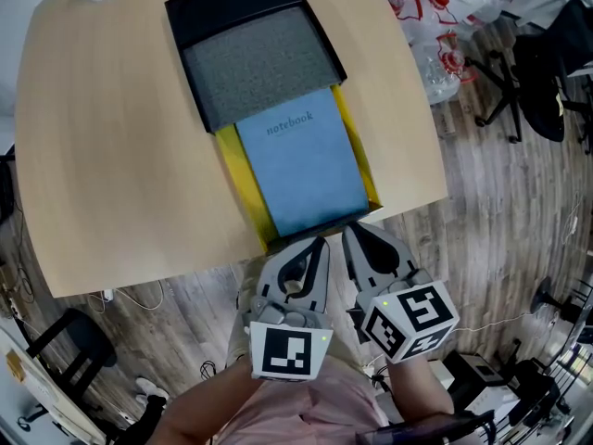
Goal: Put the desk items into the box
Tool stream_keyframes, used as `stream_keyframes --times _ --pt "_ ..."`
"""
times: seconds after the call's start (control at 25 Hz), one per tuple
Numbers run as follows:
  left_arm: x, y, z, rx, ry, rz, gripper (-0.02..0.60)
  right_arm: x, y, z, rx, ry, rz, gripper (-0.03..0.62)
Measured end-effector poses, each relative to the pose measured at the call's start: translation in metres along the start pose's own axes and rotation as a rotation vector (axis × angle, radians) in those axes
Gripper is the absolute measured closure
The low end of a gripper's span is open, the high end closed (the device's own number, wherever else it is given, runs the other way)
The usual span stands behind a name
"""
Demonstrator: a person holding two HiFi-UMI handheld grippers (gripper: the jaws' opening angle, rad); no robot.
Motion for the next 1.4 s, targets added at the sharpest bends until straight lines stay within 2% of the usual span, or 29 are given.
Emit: stream_keyframes --times 0.36,0.64,0.8,1.08,1.28,1.4 --pt "-0.003 -0.008 -0.003 0.019 -0.006 -0.014 0.569 -0.003 -0.002 0.000 0.002 0.000 -0.016 0.591" --pt "-0.024 -0.026 -0.013 0.065 -0.042 -0.075 0.569 -0.029 -0.014 0.010 -0.020 -0.013 -0.093 0.591" --pt "-0.040 -0.042 -0.018 0.084 -0.094 -0.138 0.569 -0.048 -0.024 0.016 -0.038 -0.028 -0.166 0.591" --pt "-0.080 -0.078 -0.042 0.167 -0.158 -0.243 0.569 -0.100 -0.045 0.036 -0.075 -0.071 -0.322 0.591" --pt "-0.107 -0.124 -0.049 0.259 -0.227 -0.379 0.569 -0.137 -0.081 0.055 -0.175 -0.085 -0.499 0.591" --pt "-0.135 -0.144 -0.061 0.264 -0.272 -0.416 0.569 -0.172 -0.089 0.071 -0.228 -0.075 -0.570 0.592"
Point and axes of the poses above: the fingertips, and each gripper's own axes: x forward along the fingers, z to its left, y out of its underside, the point moved 10 cm from there along -x, backward along the fingers, and after that the axes turned 6 degrees about y, right-handed, at the moved point
